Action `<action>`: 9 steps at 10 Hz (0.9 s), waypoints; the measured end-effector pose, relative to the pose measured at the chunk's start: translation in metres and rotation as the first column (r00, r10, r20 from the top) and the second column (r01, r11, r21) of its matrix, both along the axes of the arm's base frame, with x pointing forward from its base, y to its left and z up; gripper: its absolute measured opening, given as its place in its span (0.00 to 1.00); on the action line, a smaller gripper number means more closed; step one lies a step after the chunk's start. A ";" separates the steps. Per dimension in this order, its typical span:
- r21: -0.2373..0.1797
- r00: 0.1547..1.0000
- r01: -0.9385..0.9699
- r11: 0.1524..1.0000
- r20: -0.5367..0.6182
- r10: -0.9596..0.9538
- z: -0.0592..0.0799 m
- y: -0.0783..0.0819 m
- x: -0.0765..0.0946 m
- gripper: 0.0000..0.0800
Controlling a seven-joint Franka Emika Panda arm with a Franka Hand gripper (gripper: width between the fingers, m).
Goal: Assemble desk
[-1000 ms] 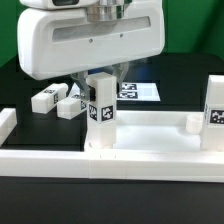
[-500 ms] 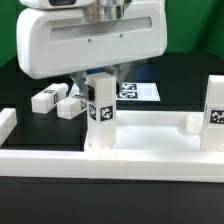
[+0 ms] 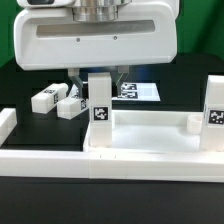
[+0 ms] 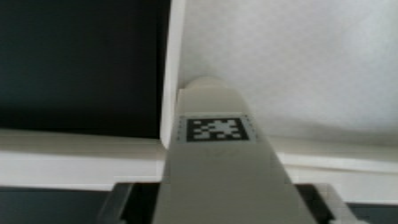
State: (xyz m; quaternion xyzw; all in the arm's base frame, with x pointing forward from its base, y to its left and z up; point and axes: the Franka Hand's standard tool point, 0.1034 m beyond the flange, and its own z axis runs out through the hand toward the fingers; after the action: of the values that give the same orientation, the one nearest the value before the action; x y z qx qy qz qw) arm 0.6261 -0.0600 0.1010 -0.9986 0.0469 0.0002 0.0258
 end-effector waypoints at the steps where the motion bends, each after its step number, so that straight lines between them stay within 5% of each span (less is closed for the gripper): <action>1: 0.003 0.996 0.085 0.996 -0.002 -0.085 0.000 0.000 0.000 0.36; 8: 0.005 0.777 0.629 0.778 -0.034 -0.628 0.000 0.001 0.001 0.36; 9: 0.005 0.783 0.621 0.784 -0.033 -0.621 0.000 0.002 0.001 0.49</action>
Offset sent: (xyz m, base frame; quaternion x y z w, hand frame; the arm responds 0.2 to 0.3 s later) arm 0.0041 -0.0009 0.0005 -0.0038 0.0032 0.2195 0.9756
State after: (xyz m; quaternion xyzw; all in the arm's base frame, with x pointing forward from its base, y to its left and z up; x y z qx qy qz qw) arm 0.6274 -0.0584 0.1010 -0.9273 0.3729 0.0070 0.0317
